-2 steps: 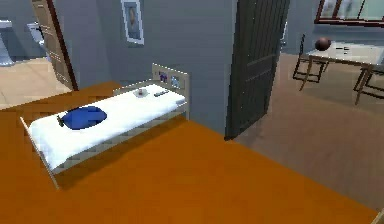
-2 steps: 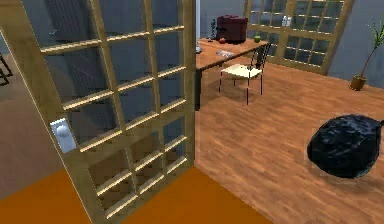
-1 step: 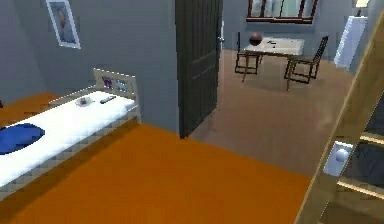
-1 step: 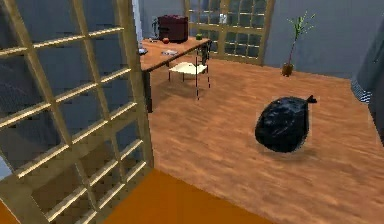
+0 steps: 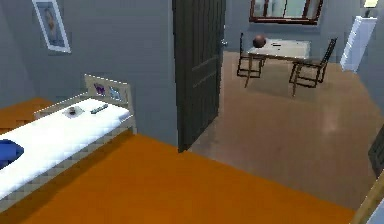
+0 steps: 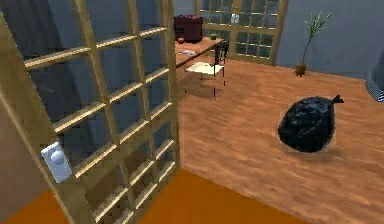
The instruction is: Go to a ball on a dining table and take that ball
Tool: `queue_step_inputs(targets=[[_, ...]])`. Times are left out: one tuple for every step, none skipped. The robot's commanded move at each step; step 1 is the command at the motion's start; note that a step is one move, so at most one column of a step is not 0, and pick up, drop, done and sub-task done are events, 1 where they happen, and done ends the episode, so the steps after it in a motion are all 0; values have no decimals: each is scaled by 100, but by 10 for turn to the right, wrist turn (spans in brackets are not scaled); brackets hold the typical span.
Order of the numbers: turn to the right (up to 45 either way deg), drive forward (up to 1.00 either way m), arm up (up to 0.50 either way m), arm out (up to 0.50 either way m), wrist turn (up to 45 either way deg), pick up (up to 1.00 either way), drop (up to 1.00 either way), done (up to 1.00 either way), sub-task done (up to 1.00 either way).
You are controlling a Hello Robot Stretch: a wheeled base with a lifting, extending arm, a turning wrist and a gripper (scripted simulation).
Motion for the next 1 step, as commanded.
queue_step_inputs(targets=[[90,0,0,0,0,0,0,0,0]])
